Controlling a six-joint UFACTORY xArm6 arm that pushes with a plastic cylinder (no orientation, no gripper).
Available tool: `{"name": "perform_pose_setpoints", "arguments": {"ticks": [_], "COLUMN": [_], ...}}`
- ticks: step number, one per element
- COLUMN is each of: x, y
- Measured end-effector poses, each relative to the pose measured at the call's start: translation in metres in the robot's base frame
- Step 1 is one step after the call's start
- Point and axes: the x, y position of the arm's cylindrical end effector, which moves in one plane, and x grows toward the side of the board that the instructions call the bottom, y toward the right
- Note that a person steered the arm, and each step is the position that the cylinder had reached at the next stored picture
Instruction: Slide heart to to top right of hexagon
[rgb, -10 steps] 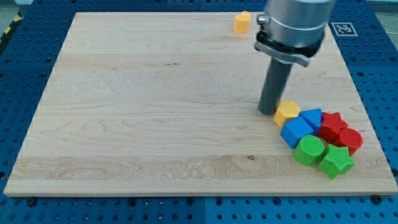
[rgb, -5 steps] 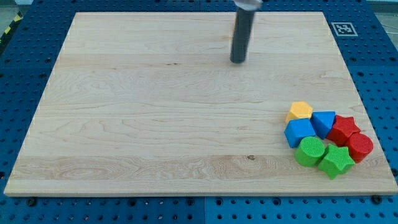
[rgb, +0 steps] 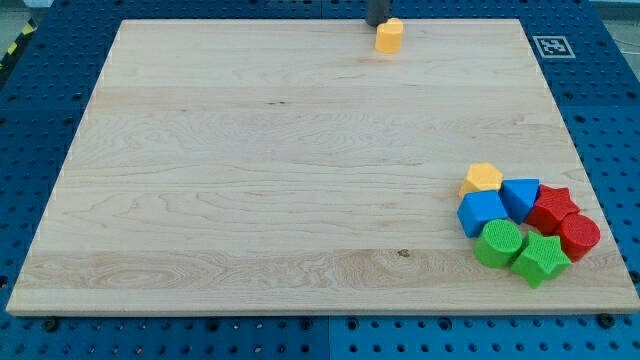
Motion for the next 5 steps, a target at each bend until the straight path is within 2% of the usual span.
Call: {"name": "perform_pose_setpoints", "arguments": {"ticks": [1, 3, 5], "x": [0.036, 0.037, 0.075], "y": [0.003, 0.025, 0.032]}}
